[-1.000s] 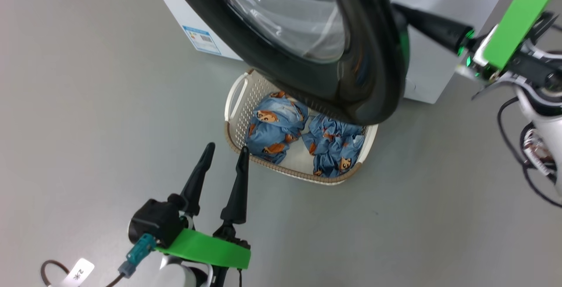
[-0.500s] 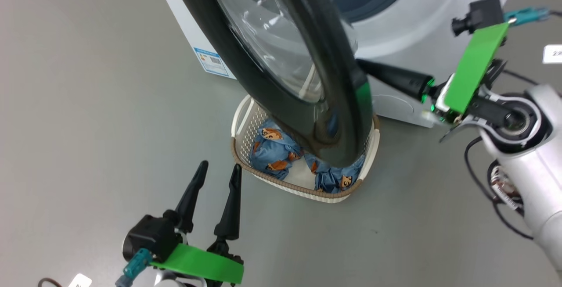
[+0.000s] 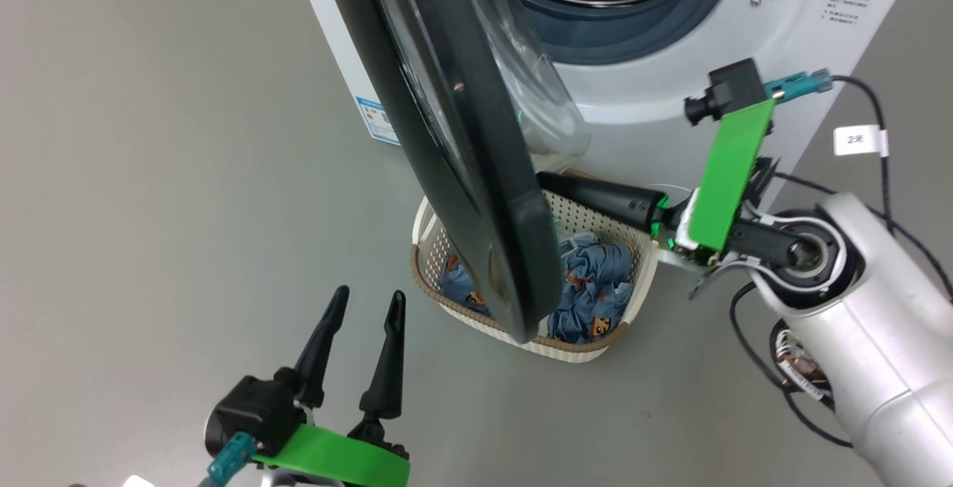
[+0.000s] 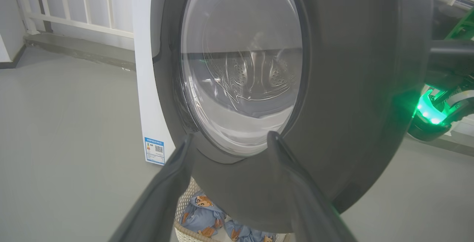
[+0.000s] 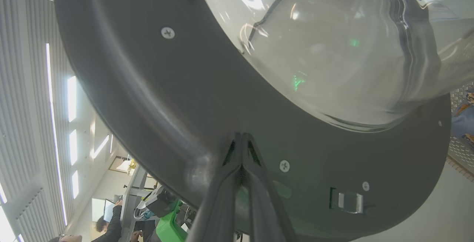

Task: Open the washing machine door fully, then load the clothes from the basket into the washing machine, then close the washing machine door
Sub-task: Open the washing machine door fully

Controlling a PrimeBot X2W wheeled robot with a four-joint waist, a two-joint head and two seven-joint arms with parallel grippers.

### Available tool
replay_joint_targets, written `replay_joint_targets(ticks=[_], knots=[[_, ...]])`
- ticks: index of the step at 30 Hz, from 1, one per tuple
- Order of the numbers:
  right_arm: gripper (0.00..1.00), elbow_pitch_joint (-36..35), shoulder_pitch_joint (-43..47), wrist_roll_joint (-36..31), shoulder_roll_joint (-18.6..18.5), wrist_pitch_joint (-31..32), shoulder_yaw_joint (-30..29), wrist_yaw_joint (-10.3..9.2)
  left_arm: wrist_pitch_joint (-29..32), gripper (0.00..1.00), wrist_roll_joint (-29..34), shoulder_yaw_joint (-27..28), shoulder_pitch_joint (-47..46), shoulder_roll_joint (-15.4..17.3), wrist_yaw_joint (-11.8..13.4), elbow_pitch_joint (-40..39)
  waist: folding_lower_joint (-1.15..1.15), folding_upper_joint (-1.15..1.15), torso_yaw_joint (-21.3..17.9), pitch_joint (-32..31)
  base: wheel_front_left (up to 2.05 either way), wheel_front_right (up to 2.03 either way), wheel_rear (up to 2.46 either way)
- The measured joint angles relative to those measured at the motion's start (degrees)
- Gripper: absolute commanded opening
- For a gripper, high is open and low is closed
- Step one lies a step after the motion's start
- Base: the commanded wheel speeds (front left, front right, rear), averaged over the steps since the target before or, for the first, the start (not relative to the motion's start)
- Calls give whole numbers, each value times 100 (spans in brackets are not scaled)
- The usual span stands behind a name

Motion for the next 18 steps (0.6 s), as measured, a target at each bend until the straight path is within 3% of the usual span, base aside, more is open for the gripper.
replay_joint_targets(ticks=[15,16,18], knots=[[0,2,268,-18,213,-132,-59,0,0,100,78,89,94,3,-91,126,0,0,-74,-255,0,0,0],[9,4,300,-30,212,-189,-90,0,0,100,109,96,97,3,-101,143,0,0,-103,-276,0,0,0],[19,5,369,-54,196,-265,-134,0,0,100,151,124,104,4,-119,174,0,0,-164,-314,0,0,0]])
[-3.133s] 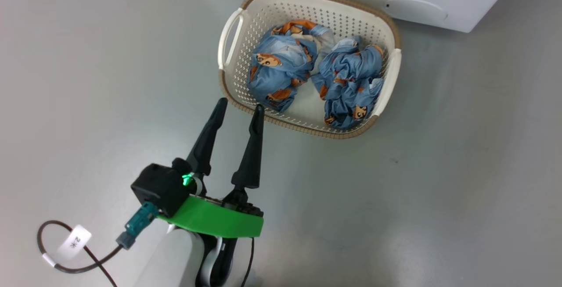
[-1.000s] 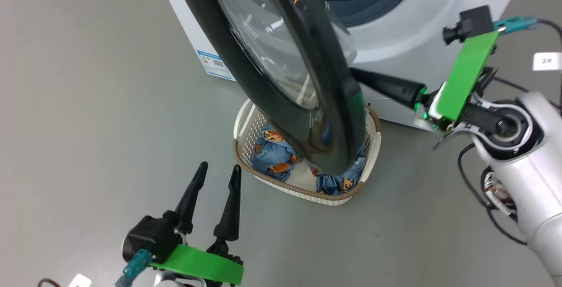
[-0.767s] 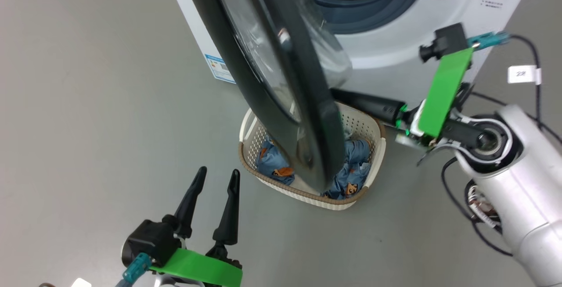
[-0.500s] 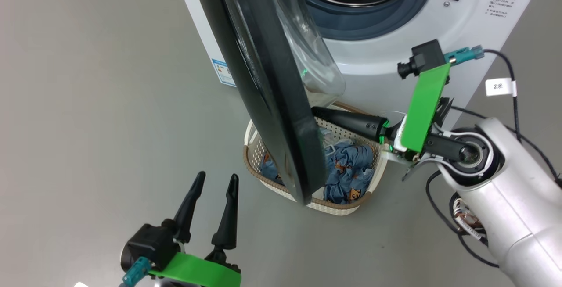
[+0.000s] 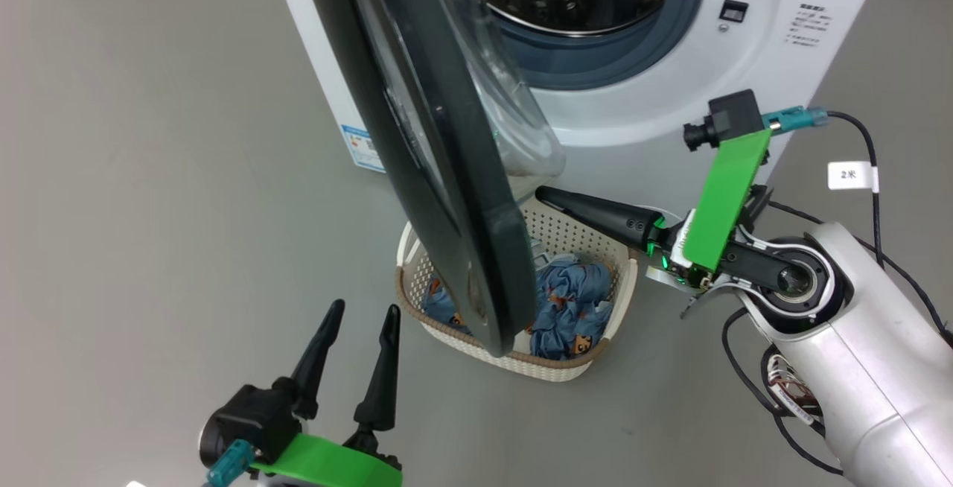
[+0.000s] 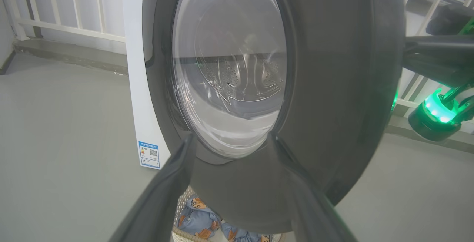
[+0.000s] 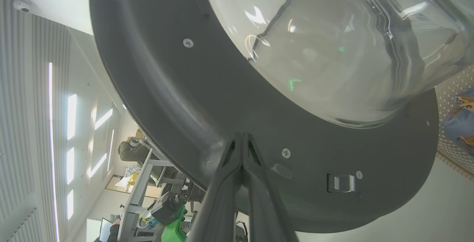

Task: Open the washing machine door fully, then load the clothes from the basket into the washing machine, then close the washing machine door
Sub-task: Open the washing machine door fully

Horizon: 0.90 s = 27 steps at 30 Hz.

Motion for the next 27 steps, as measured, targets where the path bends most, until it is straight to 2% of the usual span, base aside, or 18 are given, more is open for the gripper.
replay_joint_targets(ticks=[2,5,6,7,8,19,27], knots=[[36,0,89,0,-21,-86,-80,0,0,100,14,51,1,0,-27,48,0,0,-69,-41,0,0,0],[51,-3,222,0,-87,-174,-167,0,0,100,54,158,4,1,-76,118,0,0,-178,-110,0,0,0],[80,-8,270,0,-104,-224,-193,0,0,100,54,202,5,0,-76,144,0,0,-217,-136,0,0,0],[94,-15,320,0,-121,-270,-222,0,0,100,55,250,7,0,-79,169,0,0,-257,-160,0,0,0],[100,-20,361,0,-131,-322,-253,0,0,100,73,302,10,2,-100,191,0,0,-298,-185,0,0,0],[100,-207,873,-214,-259,-978,-321,0,0,100,296,705,129,26,-186,320,0,0,-778,-463,0,0,0],[100,-286,1233,-504,-520,-1803,-204,0,0,100,304,921,366,101,-193,319,0,0,-1147,-683,0,0,0]])
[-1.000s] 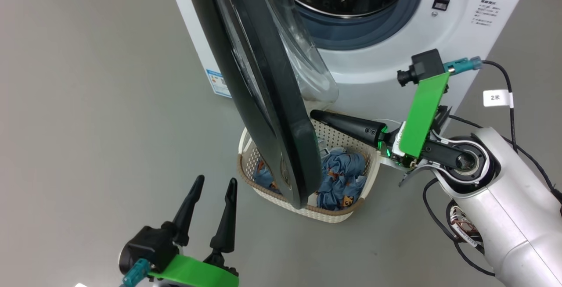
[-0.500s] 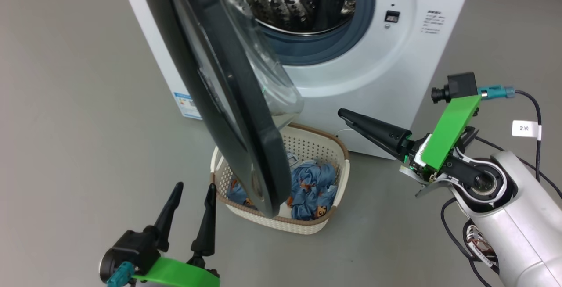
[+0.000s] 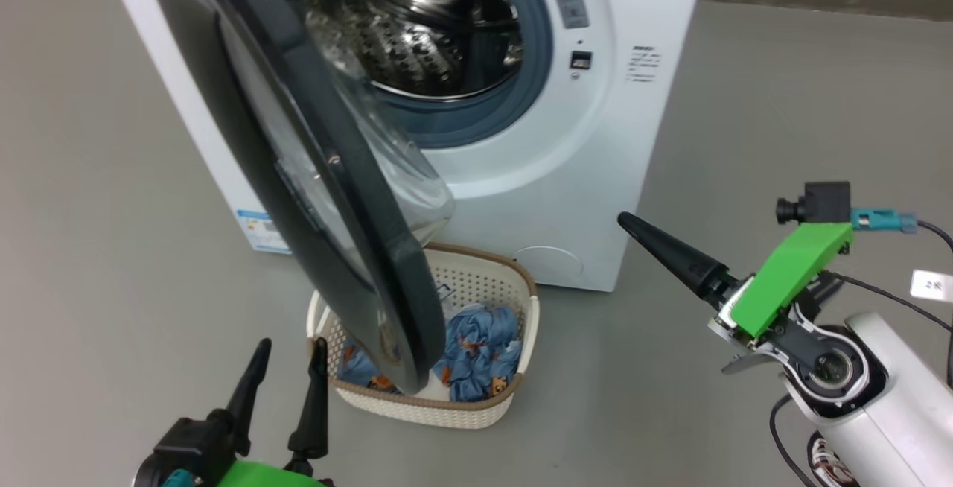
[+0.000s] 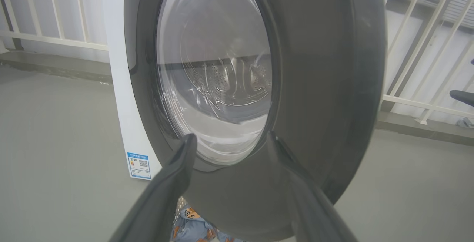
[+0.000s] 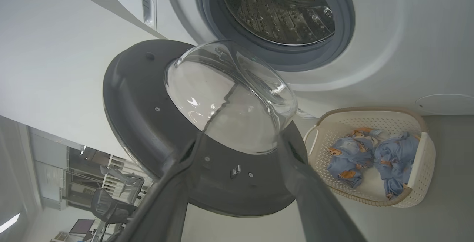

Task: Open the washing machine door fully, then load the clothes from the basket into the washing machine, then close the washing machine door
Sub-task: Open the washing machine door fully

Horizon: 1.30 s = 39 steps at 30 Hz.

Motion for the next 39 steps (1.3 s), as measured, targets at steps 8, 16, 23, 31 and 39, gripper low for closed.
replay_joint_targets(ticks=[8,16,23,31,39], knots=[[100,33,255,-172,-320,-1036,378,0,0,100,0,199,158,74,-1,-60,1,0,-355,-101,0,0,0],[100,255,322,-636,-749,-2371,1109,0,0,100,22,307,222,77,-1,-92,1,0,-586,-180,0,0,0],[100,516,441,-831,-973,-3275,1700,0,0,100,43,376,359,86,-1,-118,0,0,-699,-232,0,0,0],[100,734,520,-1941,-946,-3442,907,0,0,100,53,434,372,86,-1,-140,1,0,-787,-198,0,0,0],[100,479,1344,-3596,-499,-3442,-256,1,0,100,59,449,382,83,-1,-138,1,0,-754,-188,0,0,0]])
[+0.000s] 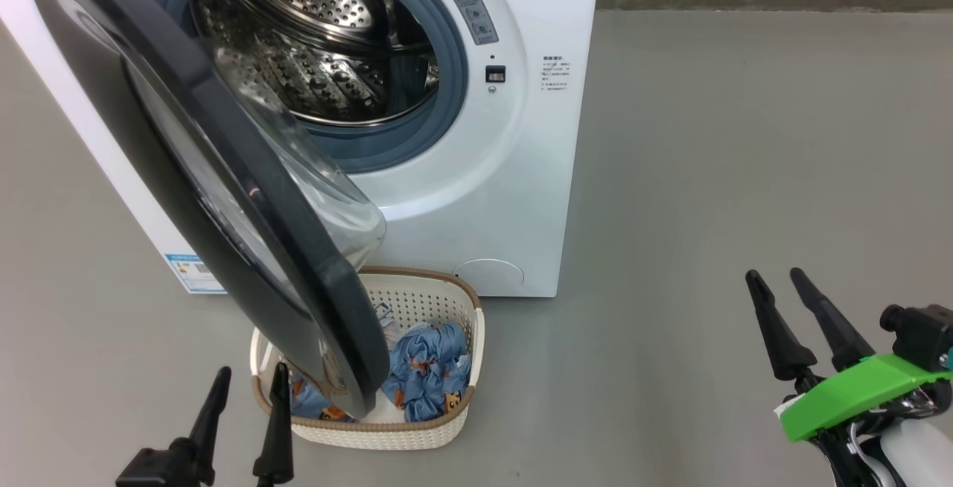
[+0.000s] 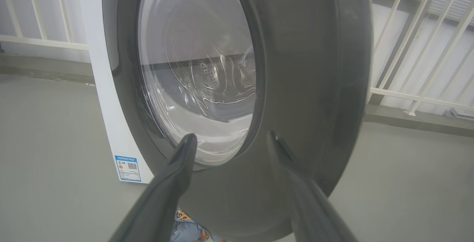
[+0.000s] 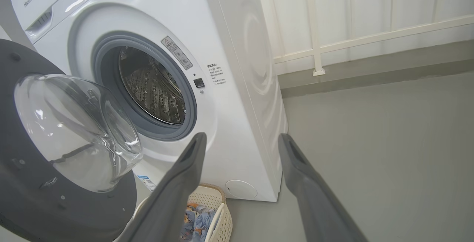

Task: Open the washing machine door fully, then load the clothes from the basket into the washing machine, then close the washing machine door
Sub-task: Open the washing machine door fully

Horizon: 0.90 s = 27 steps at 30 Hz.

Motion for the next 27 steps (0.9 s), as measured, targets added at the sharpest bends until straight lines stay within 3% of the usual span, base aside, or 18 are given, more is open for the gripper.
replay_joint_targets(ticks=[6,12,26,27], knots=[[100,-303,431,-1134,280,-1,-614,0,0,100,1,-2,1,-2,0,3,0,0,55,-11,0,0,0],[100,-514,782,-1818,506,-1,-917,0,0,100,1,-9,2,0,0,4,0,0,107,-11,0,0,0],[100,-564,1044,-2164,699,-1,-1220,0,0,100,-1,3,4,-3,0,49,0,0,114,43,0,0,0],[100,-566,1044,-2181,706,-1,-1230,0,0,88,-3,16,4,-3,0,56,0,0,116,40,0,0,0]])
